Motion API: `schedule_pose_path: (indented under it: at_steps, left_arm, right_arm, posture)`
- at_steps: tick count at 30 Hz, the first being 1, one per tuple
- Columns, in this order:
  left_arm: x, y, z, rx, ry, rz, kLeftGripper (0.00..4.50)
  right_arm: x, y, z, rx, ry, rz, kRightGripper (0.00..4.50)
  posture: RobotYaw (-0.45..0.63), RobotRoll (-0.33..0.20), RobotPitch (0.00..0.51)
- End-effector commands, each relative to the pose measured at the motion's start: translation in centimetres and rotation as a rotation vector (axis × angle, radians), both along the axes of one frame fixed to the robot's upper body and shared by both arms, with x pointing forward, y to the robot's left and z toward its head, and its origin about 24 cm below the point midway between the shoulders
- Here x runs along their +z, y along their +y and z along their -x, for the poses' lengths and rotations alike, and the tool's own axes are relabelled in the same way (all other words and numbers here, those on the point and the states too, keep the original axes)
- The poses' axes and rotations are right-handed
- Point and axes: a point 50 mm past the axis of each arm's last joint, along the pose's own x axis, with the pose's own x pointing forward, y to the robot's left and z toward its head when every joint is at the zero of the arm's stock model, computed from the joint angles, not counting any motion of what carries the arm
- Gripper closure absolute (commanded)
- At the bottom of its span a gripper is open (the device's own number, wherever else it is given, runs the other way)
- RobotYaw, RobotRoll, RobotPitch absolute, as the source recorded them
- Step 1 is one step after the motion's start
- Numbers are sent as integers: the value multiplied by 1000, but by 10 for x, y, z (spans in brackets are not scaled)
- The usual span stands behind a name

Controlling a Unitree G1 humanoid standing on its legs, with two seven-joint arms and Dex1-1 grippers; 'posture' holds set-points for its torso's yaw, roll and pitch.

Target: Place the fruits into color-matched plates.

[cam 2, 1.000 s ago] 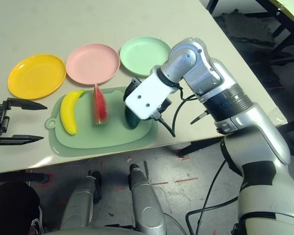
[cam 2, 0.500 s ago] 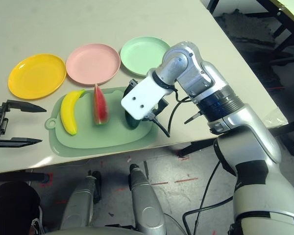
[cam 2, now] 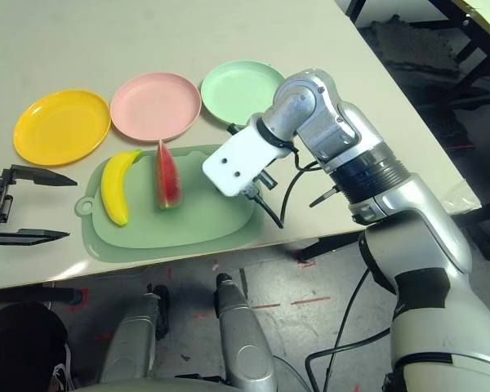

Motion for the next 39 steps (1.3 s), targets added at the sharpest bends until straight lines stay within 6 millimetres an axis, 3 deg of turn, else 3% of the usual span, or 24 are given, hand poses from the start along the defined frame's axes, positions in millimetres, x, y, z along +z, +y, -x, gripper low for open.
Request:
schedule_pose_path:
  at_steps: [1, 11, 12, 16, 25, 32, 39]
  left_arm:
    - [-1, 3, 1, 6, 3, -18, 0]
    - [-1, 8, -1, 25, -3, -6, 0]
    - [-1, 9, -2, 26, -4, -4, 0]
    - [2, 9, -3, 29, -10, 12, 0]
    - [5, 6, -7, 34, -25, 28, 0]
    - [10, -2, -10, 26, -30, 73, 0]
    - [10, -7, -13, 2, -30, 128, 0]
  right_arm:
    - [-3, 3, 5, 29, 14, 14, 4461]
    - [18, 8, 18, 37, 44, -27, 4461]
    - [23, 8, 19, 33, 39, -33, 4301]
    - [36, 5, 15, 2, 13, -45, 3201]
    - [43, -18, -8, -159, -31, -10, 29]
    - [41, -28, -18, -296, 12, -7, 29]
    - [36, -32, -11, -413, 99, -25, 29]
  posture:
    - [-4, 0, 321]
    - [-8, 0, 315]
    - [-8, 0, 315]
    - [-11, 0, 311]
    - [-14, 0, 300]
    - [-15, 0, 304]
    - [-29, 0, 310]
